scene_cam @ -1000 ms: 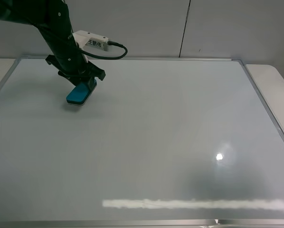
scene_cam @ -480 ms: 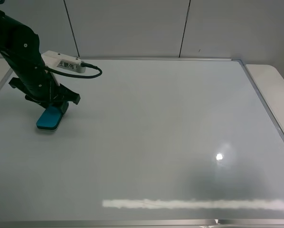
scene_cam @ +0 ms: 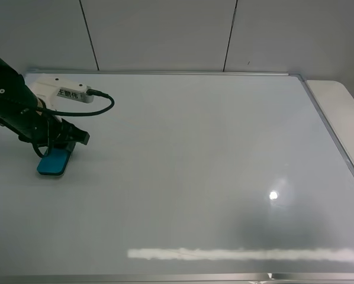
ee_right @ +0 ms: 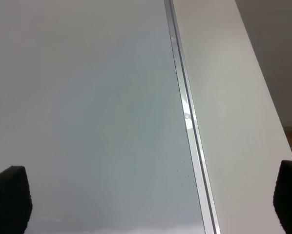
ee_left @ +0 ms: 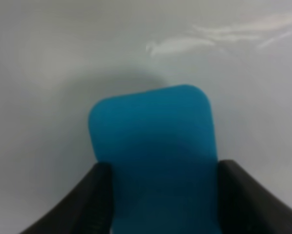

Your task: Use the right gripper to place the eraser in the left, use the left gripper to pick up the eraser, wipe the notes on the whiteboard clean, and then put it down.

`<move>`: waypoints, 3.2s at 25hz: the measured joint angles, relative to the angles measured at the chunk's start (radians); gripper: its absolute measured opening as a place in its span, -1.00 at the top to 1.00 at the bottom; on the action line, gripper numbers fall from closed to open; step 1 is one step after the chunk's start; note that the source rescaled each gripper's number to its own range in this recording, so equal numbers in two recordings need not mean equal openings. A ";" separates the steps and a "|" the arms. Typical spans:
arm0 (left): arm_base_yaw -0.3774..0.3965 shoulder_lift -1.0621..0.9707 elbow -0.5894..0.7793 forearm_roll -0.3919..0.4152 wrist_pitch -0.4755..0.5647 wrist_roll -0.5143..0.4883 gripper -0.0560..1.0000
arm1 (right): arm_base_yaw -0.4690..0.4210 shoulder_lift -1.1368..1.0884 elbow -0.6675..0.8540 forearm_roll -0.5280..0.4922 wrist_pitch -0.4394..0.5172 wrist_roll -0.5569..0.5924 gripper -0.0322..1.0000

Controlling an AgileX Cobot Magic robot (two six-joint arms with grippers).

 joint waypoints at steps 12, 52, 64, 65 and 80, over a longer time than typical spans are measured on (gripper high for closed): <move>0.000 0.000 0.022 0.026 -0.037 -0.038 0.89 | 0.000 0.000 0.000 0.000 0.000 0.000 -1.00; 0.000 -0.016 0.022 0.163 -0.068 -0.113 -0.85 | 0.000 0.000 0.000 0.000 0.000 0.000 -1.00; 0.000 -0.038 0.022 0.159 -0.021 -0.113 -0.99 | 0.000 0.000 0.000 0.000 0.000 0.000 -1.00; 0.000 -0.038 0.022 0.159 -0.017 -0.113 -0.99 | 0.000 0.000 0.000 0.000 0.000 0.000 -1.00; 0.000 -0.324 0.022 0.102 -0.050 -0.113 -1.00 | 0.000 0.000 0.000 0.000 0.000 0.000 -1.00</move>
